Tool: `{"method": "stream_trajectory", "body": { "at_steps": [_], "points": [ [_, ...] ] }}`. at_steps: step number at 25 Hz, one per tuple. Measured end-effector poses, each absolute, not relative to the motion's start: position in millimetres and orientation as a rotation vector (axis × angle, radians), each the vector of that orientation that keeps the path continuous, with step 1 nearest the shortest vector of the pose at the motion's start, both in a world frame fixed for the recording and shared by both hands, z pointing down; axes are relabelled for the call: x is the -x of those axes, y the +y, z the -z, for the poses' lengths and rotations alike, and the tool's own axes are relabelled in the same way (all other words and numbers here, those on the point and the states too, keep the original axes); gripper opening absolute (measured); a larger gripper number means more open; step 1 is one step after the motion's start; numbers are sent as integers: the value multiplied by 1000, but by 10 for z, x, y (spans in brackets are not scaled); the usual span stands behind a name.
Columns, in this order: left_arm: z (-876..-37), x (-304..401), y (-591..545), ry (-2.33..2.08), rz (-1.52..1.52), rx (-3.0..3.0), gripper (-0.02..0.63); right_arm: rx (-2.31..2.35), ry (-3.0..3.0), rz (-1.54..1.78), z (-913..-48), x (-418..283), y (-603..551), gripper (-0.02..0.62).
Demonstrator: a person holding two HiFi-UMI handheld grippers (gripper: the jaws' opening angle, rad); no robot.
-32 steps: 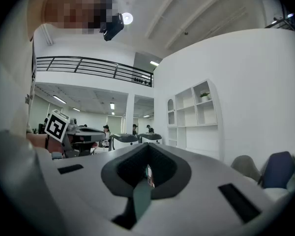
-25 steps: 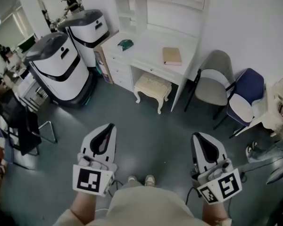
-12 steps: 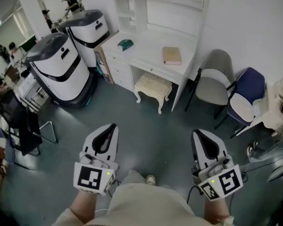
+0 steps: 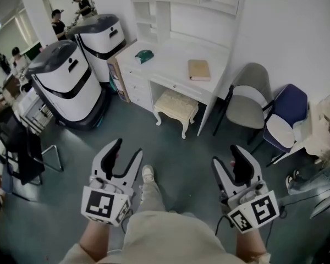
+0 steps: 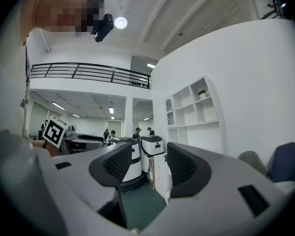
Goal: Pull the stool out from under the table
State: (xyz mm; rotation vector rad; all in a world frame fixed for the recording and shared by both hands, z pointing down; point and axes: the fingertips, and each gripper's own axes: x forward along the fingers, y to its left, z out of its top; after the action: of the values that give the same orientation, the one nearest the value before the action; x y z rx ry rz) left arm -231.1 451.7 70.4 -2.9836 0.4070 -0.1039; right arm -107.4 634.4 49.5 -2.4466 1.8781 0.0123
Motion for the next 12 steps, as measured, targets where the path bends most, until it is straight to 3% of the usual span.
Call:
{"method": "stream_trajectory", "body": {
  "at_steps": [12],
  "points": [
    [-962, 1957, 3770, 374, 112, 3022, 219, 2428, 1849, -40, -676, 759, 5649, 229]
  ]
}}
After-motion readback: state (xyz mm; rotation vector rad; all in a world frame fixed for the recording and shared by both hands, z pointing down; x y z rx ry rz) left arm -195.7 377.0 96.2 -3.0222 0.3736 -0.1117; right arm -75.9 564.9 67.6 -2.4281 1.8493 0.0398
